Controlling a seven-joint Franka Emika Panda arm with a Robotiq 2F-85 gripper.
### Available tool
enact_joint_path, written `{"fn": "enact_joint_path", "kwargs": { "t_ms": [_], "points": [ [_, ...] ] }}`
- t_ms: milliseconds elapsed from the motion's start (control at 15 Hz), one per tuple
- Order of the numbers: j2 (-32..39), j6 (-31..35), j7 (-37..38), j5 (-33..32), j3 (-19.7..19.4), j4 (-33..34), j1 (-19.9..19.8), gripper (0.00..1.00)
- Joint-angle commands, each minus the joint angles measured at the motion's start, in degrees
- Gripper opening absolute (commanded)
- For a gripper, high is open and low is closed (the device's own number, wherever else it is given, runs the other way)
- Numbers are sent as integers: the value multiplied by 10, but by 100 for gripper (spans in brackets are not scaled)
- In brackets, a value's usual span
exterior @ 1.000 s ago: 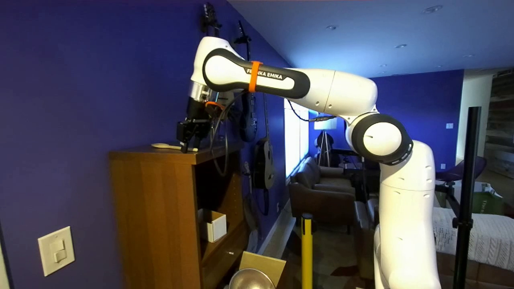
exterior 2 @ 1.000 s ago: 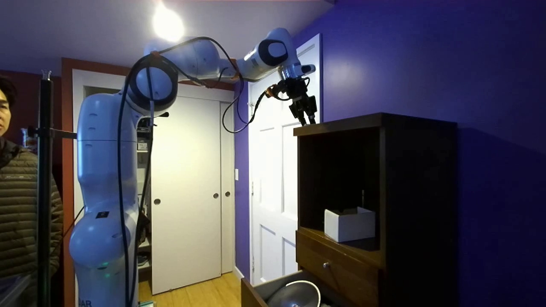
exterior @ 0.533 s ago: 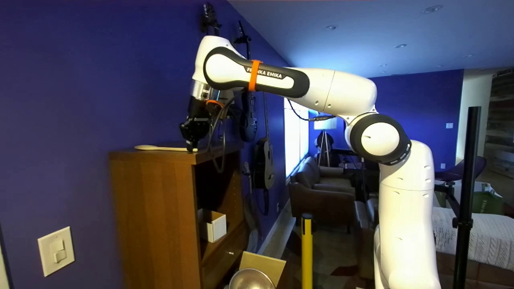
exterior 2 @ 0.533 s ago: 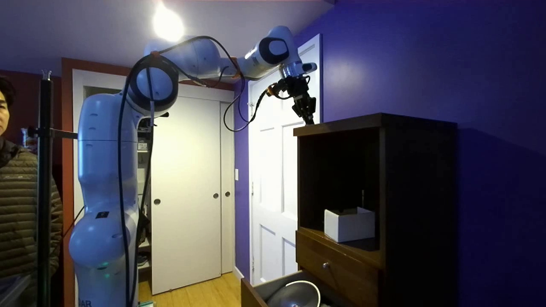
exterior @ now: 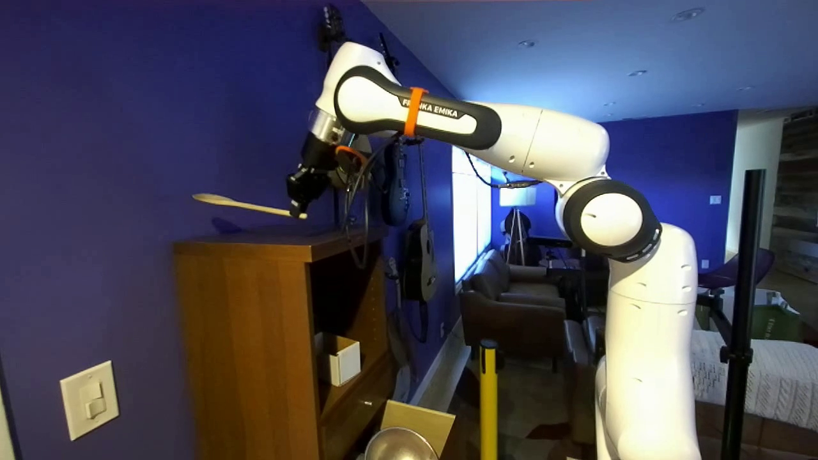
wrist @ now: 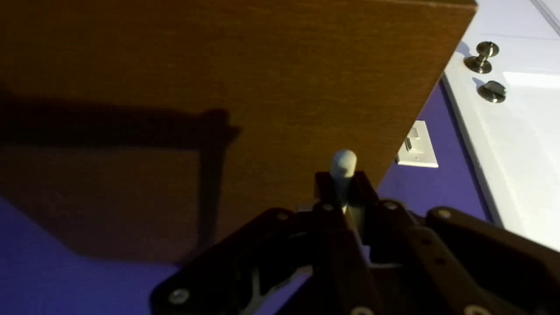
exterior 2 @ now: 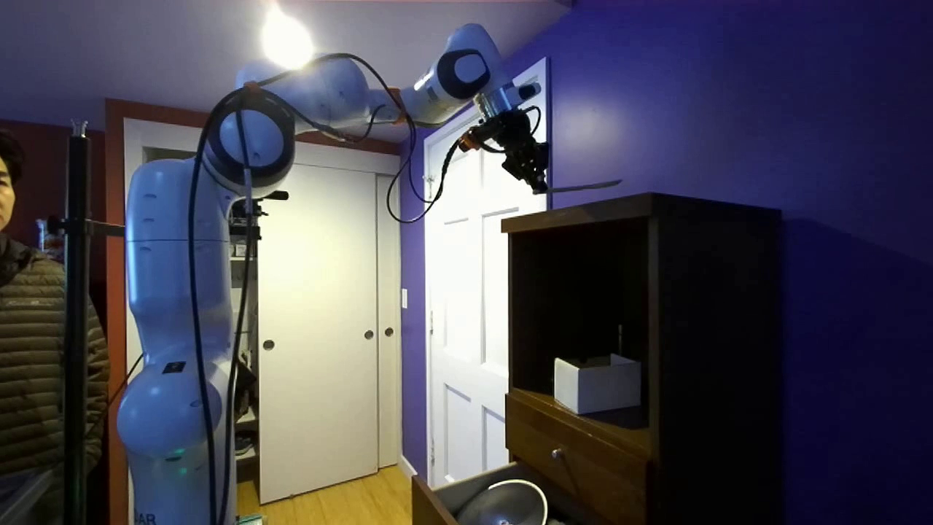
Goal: Put the wooden spatula in the open drawer
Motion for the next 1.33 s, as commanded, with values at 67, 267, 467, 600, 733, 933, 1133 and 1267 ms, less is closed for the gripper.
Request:
{"fn": "enact_joint_path", "kwargs": {
  "t_ms": [67,267,467,600,733,933,1133,1267],
  "points": [
    [-76,52,-163,60,-17,-85,-1,3],
    [-114,72,-260,100,-23,-144,9,3],
    [-150,90,-362,140,-30,-204,20,3],
    [-177,96,-433,162,-49,-239,39,3],
    [-206,94,-501,177,-62,-270,52,3],
    [-252,85,-590,192,-82,-316,72,3],
    [-266,38,-590,196,-92,-335,77,3],
    [-272,4,-589,201,-100,-351,80,3]
  ]
}}
